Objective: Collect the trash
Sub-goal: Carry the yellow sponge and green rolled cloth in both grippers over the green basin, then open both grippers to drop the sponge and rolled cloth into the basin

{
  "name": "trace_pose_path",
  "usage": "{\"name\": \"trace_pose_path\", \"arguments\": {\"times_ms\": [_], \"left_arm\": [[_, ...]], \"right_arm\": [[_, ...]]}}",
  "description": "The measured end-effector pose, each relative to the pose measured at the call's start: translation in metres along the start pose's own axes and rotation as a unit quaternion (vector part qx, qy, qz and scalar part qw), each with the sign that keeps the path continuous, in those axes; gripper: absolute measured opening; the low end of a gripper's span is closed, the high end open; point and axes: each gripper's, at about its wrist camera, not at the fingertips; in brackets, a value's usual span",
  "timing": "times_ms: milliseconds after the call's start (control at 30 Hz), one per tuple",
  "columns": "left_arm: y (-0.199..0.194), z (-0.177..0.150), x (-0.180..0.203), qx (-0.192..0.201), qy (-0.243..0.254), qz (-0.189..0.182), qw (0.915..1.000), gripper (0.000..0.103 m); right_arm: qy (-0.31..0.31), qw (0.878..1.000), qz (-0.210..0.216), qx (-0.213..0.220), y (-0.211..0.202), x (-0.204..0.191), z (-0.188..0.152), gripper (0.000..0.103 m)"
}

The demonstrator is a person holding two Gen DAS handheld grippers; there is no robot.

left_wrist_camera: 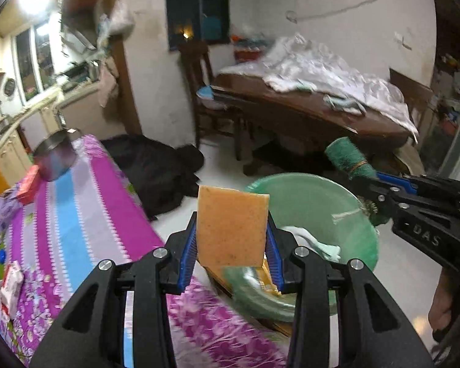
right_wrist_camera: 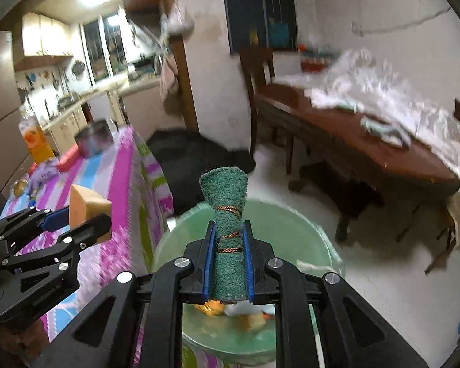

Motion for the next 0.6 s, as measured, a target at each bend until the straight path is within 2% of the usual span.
{"name": "trace_pose_path", "arguments": {"times_ms": [133, 267, 400, 600], "left_arm": [[0.025, 0.009, 0.016, -0.047, 0.012, -0.020, 0.9986, 0.037], [0.049, 0.013, 0.027, -0.090, 0.019, -0.041, 0.9949, 0.037], [0.066, 0.015, 0.034, -0.114, 0.020, -0.046, 0.9923, 0.037], [0.076, 0.013, 0.033, -0.126, 0.020, -0.038, 0.9910, 0.037]], "right_arm": [[0.008, 0.998, 0.008, -0.057, 0.027, 0.022, 0.008, 0.016], [0.012, 0.996, 0.014, -0.092, 0.049, 0.033, 0.012, 0.016], [0.013, 0.993, 0.014, -0.116, 0.067, 0.042, 0.017, 0.016], [0.014, 0.991, 0.000, -0.130, 0.076, 0.051, 0.015, 0.016]]}}
Point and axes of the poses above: each gripper's, at about its wrist camera, not at the fingertips, and y roughly the way its jaws point, x to its right, z to its top, and after that the axes turned 13 degrees about -x, right-handed
